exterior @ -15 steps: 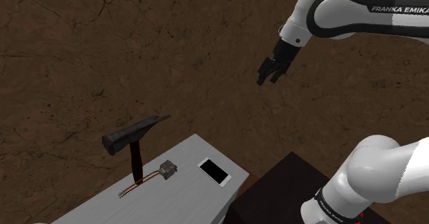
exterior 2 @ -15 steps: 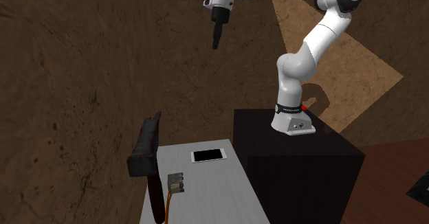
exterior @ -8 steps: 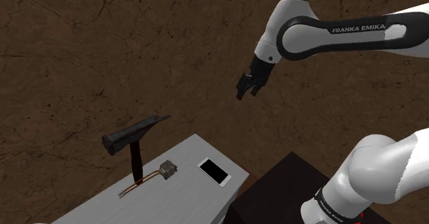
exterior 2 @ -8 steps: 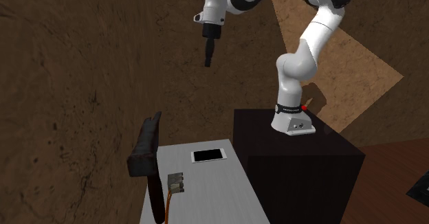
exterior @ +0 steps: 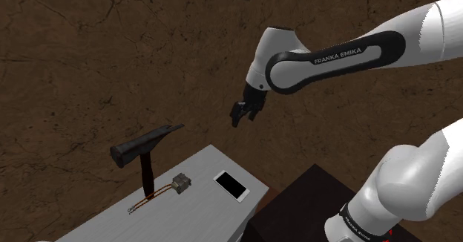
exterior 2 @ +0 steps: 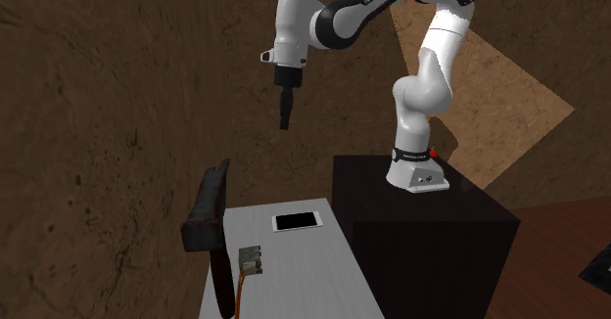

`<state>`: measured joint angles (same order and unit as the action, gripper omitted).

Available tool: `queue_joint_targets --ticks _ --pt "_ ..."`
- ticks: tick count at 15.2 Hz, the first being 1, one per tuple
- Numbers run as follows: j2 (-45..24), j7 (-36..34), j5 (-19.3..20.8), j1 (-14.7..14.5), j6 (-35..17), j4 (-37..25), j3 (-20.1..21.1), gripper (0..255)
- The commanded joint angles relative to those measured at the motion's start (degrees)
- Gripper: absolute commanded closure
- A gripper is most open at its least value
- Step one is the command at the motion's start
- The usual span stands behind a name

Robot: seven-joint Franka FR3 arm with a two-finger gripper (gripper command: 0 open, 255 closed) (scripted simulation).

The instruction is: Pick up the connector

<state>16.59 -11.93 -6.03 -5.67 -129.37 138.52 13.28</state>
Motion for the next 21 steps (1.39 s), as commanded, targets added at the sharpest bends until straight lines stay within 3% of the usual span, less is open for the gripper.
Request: queue_joint_targets --ticks 1,11,21 --pt "-3.6 -1.9 0.7 -0.5 -2.2 -1.0 1.7 0" --pt "-24.6 -12.5 9.9 -3.4 -11.7 -9.2 6.1 0" --pt "-46.0 -21.6 19.8 -11.5 -15.0 -23.6 3.8 0"
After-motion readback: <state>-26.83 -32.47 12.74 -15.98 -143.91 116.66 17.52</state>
